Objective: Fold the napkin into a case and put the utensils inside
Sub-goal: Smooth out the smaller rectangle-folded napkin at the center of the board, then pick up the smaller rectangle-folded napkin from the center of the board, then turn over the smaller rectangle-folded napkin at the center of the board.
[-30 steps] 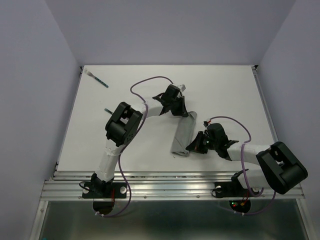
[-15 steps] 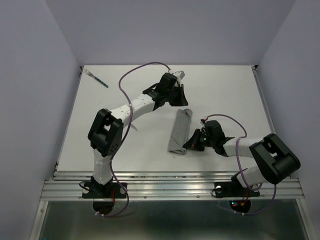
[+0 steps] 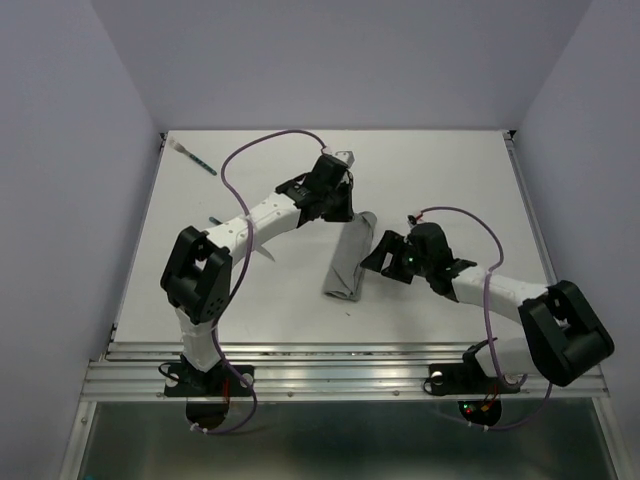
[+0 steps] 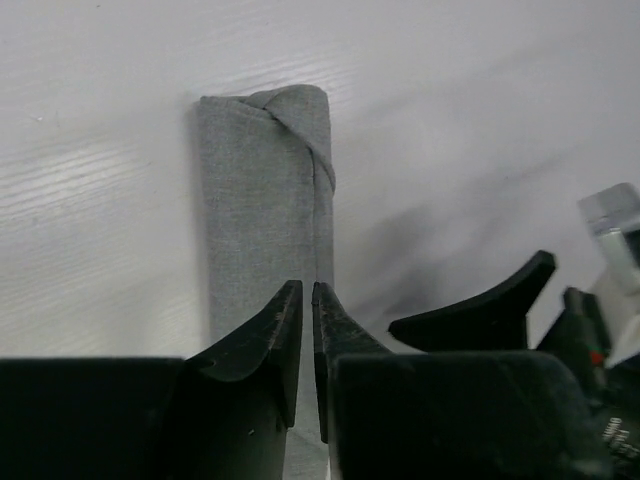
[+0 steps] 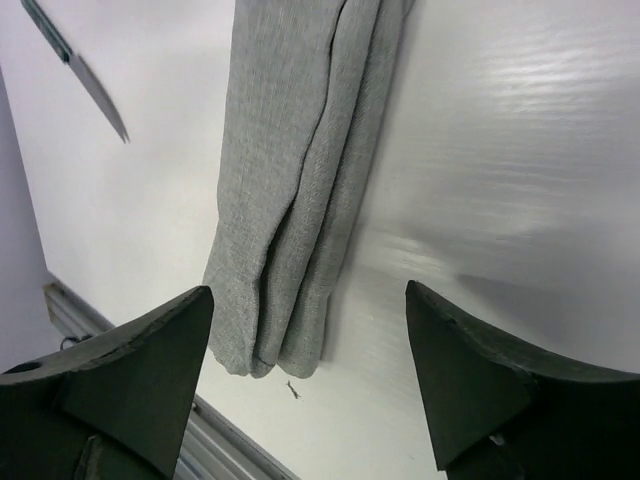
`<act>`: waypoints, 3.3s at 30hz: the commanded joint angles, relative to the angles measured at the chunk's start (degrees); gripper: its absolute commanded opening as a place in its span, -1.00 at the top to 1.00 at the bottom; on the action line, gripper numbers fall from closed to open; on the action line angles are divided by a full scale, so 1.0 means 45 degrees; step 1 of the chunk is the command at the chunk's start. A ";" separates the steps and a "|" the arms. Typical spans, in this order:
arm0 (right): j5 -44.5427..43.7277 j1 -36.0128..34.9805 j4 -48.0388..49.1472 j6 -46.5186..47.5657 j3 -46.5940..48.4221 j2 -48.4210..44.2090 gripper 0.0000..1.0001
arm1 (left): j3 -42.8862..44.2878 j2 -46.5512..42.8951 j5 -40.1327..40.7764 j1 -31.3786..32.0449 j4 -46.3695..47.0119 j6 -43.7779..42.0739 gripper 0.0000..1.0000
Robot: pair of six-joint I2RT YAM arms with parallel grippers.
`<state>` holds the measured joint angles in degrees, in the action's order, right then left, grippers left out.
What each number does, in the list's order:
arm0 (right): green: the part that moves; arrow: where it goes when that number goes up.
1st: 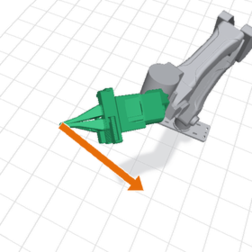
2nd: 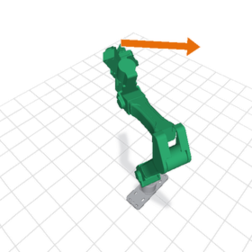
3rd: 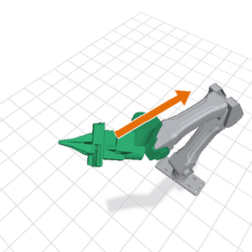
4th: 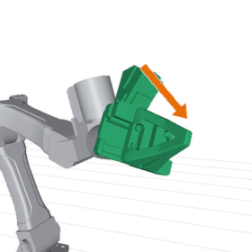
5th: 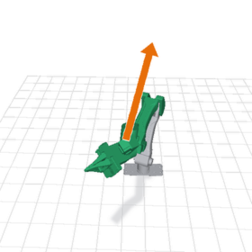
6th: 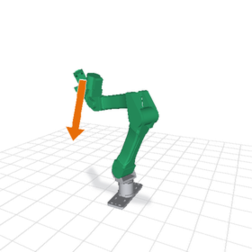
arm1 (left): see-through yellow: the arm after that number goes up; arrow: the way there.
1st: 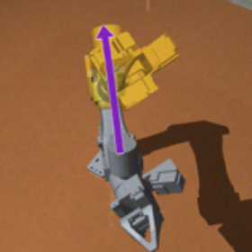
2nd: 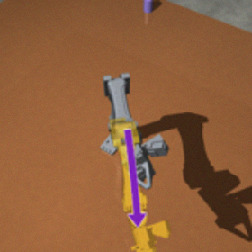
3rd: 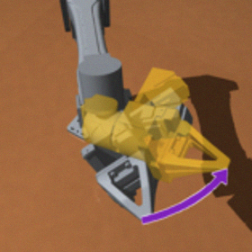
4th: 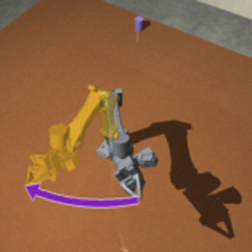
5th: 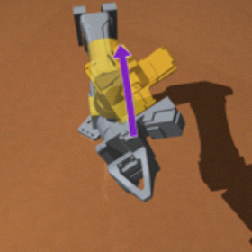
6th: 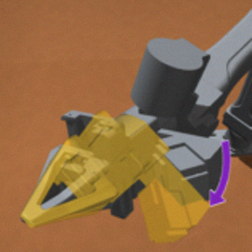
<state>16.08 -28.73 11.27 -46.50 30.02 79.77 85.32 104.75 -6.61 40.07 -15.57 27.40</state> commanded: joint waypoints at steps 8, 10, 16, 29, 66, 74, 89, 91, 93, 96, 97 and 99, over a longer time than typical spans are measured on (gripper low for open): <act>-0.1582 0.4135 -0.4495 0.2364 -0.0831 -0.4248 -0.71 | 0.0452 0.0334 0.2522 0.1562 -0.1304 -0.0171 -0.18; -0.1444 0.4549 -0.4651 0.2598 -0.0870 -0.4503 -0.70 | 0.0649 0.0704 0.3089 0.2010 -0.1577 -0.0015 -0.33; -0.1248 0.4685 -0.4730 0.2697 -0.0910 -0.4348 -0.70 | 0.1449 0.1622 0.4222 0.3085 -0.2612 0.0220 -0.52; -0.1170 0.4685 -0.4750 0.2755 -0.1046 -0.4523 -0.71 | 0.2505 0.3499 0.6195 0.4219 -0.3883 0.0728 -0.31; -0.0935 0.4803 -0.4769 0.2619 -0.1144 -0.4914 -0.70 | 0.3658 0.4849 0.6728 0.4630 -0.4374 0.0067 1.00; -0.1638 0.4803 -0.4984 0.2541 -0.0929 -0.5362 -0.69 | 0.2369 0.2388 0.2801 0.4104 -0.1816 -0.0990 1.00; -0.4392 0.4920 -0.6253 0.1603 -0.0792 -0.7998 -0.67 | 0.0748 0.1585 -0.2844 0.3127 0.1445 -0.1596 1.00; -0.4509 0.4920 -0.6332 0.1564 -0.0773 -0.8349 -0.66 | 0.0418 0.1702 -0.3895 0.2951 0.1857 -0.1538 1.00; -0.4568 0.4920 -0.6487 0.1622 -0.0676 -0.8390 -0.66 | 0.0027 0.1761 -0.4911 0.2677 0.2518 -0.1382 1.00; -0.4569 0.4920 -0.6586 0.1661 -0.0577 -0.8351 -0.65 | -0.0384 0.1820 -0.5813 0.2267 0.3342 -0.1070 1.00; -0.4549 0.4920 -0.6567 0.1700 -0.0597 -0.8351 -0.66 | -0.0637 0.1839 -0.6319 0.2150 0.3556 -0.0992 1.00; -0.4510 0.4920 -0.6586 0.1740 -0.0558 -0.8273 -0.66 | -0.0834 0.1917 -0.6635 0.1858 0.4182 -0.0835 1.00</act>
<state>-2.70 -7.07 -17.91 -38.83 25.36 42.68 83.37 115.50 -28.14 50.46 -4.67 22.33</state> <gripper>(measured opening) 0.829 0.178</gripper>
